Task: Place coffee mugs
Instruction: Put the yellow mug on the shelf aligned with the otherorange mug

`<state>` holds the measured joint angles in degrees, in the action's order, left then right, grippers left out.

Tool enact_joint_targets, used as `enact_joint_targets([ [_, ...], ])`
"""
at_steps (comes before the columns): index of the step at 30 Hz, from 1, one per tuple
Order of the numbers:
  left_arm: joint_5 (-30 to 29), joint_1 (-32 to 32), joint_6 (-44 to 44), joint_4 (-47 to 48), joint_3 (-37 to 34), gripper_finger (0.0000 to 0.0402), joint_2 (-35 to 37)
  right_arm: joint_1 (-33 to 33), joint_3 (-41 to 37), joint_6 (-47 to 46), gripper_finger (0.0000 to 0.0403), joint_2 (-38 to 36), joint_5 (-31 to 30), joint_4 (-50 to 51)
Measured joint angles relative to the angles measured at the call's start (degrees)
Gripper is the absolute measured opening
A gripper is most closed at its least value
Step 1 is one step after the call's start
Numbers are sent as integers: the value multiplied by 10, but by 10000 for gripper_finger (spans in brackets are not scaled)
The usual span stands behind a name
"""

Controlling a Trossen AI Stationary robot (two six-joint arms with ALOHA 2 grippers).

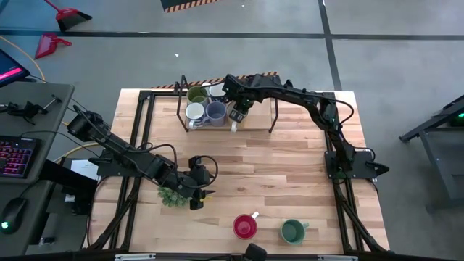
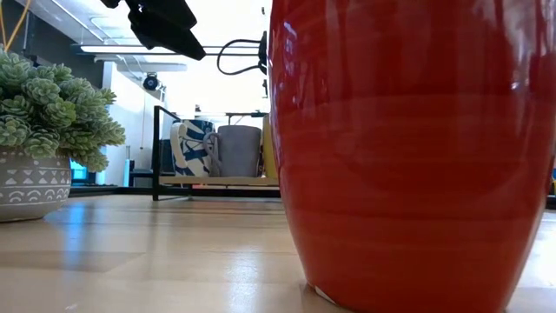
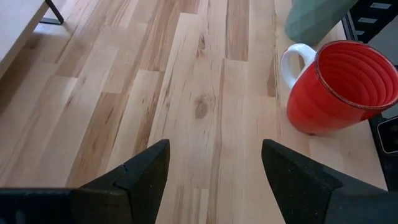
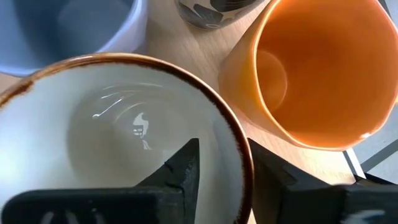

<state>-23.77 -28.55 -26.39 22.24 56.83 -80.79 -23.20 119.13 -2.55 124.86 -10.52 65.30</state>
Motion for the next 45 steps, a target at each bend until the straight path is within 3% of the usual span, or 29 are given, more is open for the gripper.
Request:
enact_joint_targets([
  [28,0,0,0,1,0,243,0,8,1,0,109,-41,-6,-41],
  [40,0,0,0,3,0,243,0,65,2,1,108,-83,53,41],
  [45,0,0,0,2,0,243,0,87,0,11,108,-80,45,52],
])
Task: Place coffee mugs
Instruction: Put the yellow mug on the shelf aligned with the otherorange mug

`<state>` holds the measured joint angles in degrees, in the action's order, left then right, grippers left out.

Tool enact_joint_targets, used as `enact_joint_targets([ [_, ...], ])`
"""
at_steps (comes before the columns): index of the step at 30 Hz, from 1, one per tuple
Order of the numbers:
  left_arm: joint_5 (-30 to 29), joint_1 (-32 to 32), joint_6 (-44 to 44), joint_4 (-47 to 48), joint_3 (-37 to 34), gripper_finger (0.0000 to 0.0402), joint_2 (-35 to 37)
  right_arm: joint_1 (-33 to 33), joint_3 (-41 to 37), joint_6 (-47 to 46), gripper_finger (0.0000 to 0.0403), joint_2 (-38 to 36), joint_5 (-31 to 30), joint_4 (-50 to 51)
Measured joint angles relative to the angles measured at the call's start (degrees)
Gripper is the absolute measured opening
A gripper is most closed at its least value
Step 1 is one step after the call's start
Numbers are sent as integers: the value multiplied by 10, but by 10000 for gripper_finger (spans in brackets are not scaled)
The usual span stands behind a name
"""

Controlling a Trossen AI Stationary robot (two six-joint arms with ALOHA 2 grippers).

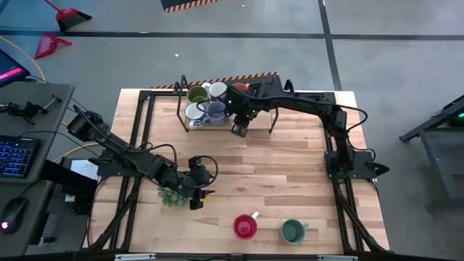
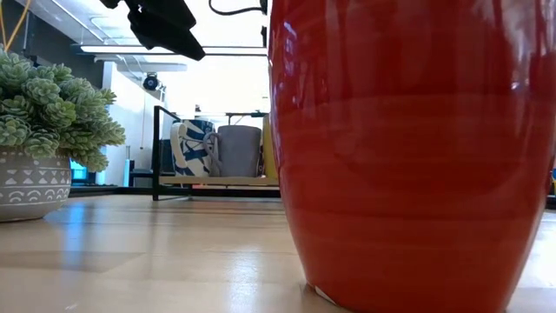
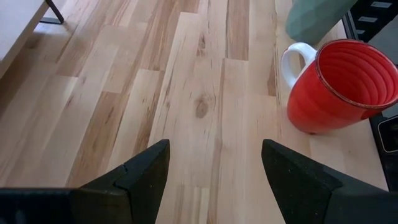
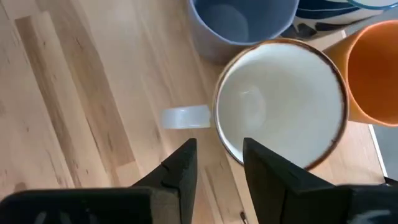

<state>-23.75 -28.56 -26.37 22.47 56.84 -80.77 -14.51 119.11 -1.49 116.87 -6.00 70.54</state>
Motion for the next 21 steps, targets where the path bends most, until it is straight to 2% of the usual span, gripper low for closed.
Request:
enact_joint_targets([
  [6,0,0,0,0,0,243,0,1,0,-24,84,0,-17,0],
  [12,2,0,1,0,0,243,0,4,0,-25,60,0,28,26],
  [21,2,0,15,0,0,243,0,10,0,-33,55,7,15,34],
])
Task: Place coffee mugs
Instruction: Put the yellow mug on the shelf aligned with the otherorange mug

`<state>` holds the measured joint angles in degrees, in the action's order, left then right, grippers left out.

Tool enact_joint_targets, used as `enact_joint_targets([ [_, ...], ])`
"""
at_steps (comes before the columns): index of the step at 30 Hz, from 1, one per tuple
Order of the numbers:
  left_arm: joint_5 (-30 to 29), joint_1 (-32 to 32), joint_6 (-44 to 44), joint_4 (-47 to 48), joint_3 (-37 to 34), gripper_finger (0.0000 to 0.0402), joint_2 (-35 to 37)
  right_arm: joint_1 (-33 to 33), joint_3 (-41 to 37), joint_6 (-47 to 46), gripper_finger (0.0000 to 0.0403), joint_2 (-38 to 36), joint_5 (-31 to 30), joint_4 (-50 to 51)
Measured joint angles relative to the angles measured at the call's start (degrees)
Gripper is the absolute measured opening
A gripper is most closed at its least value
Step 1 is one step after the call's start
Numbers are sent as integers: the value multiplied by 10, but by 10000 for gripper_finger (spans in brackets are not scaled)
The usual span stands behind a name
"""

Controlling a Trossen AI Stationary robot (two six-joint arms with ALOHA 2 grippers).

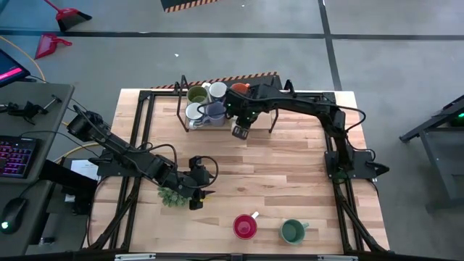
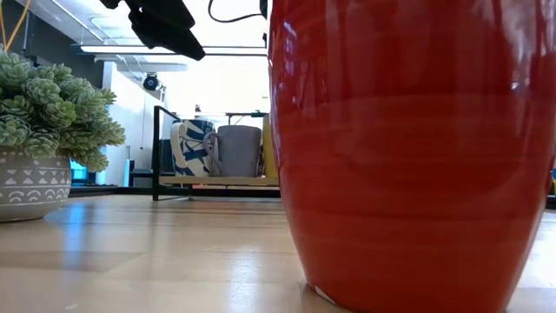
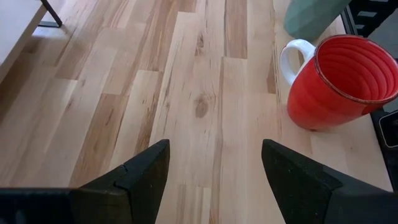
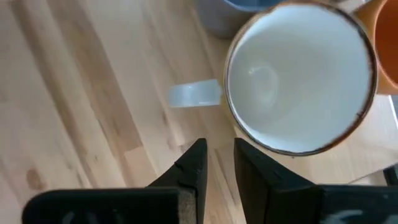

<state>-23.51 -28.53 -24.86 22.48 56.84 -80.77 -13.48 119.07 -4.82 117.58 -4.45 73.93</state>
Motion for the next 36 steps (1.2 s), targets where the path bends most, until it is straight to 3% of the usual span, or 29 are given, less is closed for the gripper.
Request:
enact_joint_targets([
  [14,0,0,0,0,0,243,0,2,-1,-11,55,14,5,1],
  [36,0,0,5,0,0,243,0,0,-1,-7,55,21,-50,-17],
])
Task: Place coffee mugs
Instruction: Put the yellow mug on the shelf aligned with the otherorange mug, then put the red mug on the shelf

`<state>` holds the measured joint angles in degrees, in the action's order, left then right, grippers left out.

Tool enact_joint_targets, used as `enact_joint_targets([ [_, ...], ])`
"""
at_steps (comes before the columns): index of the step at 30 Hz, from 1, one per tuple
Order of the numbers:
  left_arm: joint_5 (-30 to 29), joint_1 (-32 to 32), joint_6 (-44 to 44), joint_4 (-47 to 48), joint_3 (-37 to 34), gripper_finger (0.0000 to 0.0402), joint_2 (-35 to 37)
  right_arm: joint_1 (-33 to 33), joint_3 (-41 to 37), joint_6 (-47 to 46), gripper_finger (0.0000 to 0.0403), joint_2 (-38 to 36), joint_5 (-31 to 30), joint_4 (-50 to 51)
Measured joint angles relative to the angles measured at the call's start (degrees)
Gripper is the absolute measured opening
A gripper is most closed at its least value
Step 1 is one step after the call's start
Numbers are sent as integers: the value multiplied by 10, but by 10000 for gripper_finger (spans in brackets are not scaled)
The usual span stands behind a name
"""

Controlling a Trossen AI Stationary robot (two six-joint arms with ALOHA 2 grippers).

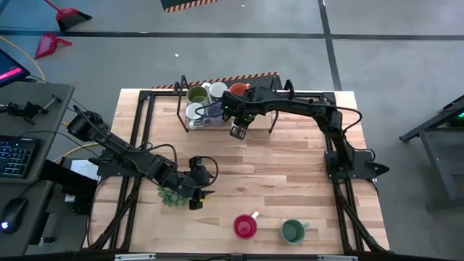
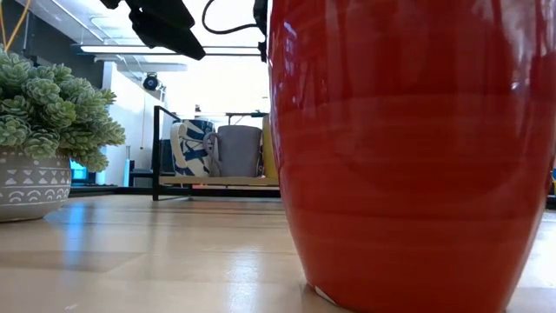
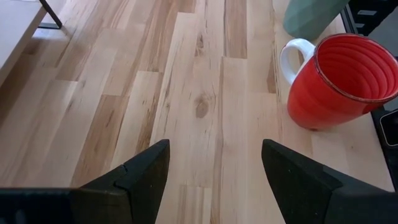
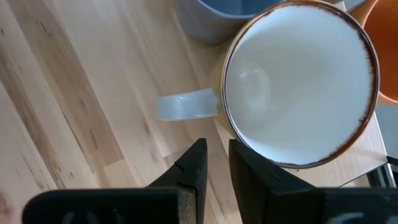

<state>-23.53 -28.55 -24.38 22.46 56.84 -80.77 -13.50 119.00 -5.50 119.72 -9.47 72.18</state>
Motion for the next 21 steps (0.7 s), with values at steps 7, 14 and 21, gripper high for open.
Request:
enact_joint_targets([
  [7,4,0,0,0,0,243,0,0,0,-5,55,0,-4,7],
  [14,4,0,0,0,0,243,0,24,8,31,55,-30,55,26],
  [21,4,0,11,0,0,243,0,59,10,84,55,-125,92,88],
])
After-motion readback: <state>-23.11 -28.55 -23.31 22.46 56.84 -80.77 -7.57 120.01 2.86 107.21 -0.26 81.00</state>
